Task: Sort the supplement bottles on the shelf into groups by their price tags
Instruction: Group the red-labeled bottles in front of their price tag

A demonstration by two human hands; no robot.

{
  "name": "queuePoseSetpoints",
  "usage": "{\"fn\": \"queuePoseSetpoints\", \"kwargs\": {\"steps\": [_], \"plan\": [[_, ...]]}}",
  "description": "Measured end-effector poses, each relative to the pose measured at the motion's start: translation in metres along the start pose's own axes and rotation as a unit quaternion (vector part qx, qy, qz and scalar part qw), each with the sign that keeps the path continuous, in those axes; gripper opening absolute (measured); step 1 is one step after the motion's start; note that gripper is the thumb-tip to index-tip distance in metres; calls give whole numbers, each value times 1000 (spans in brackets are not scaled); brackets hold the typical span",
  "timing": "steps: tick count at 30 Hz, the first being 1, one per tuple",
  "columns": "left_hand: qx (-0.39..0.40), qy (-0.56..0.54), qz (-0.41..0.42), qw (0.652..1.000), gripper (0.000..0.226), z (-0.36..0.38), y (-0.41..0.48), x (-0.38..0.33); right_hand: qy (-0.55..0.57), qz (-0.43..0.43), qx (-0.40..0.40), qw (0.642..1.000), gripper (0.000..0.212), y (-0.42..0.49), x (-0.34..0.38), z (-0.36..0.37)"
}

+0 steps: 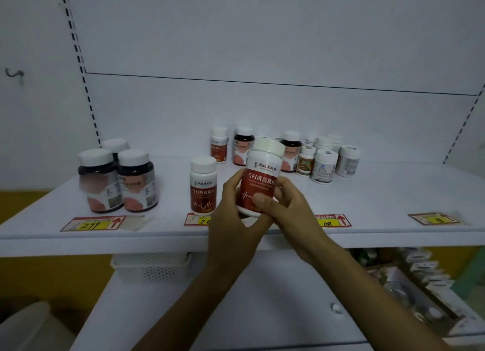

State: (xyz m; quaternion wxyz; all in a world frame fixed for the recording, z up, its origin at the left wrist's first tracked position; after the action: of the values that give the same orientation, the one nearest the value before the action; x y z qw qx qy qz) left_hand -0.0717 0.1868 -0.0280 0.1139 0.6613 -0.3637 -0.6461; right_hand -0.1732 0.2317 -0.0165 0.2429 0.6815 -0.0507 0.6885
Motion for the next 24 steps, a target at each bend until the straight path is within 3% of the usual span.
{"fn": "queuePoseSetpoints", "kwargs": {"steps": [6, 10, 14, 24], "plan": [[23, 144, 53, 988, 74, -15, -13, 5, -6, -3, 10, 1000, 46, -4, -14, 5], [-62, 210, 126, 968, 62, -41, -11, 9, -3, -23, -33, 999, 37, 14, -16, 0], [-113, 171, 78, 976, 48, -66, 5, 24, -53, -4, -45, 998, 44, 43, -25, -1], [-65, 213, -31, 974, 82, -72, 41, 59, -213, -7, 13, 977, 50, 69, -54, 10]]}}
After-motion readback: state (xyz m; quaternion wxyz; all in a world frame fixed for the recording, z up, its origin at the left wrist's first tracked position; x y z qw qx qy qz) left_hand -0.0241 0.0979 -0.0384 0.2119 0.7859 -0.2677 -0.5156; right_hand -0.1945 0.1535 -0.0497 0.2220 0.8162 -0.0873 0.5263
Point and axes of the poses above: each hand's wrist, its own y-axis towards the middle knuckle, its own z-axis out of the palm, x = y × z, the point moved 4 cm from there along y, towards the middle knuckle
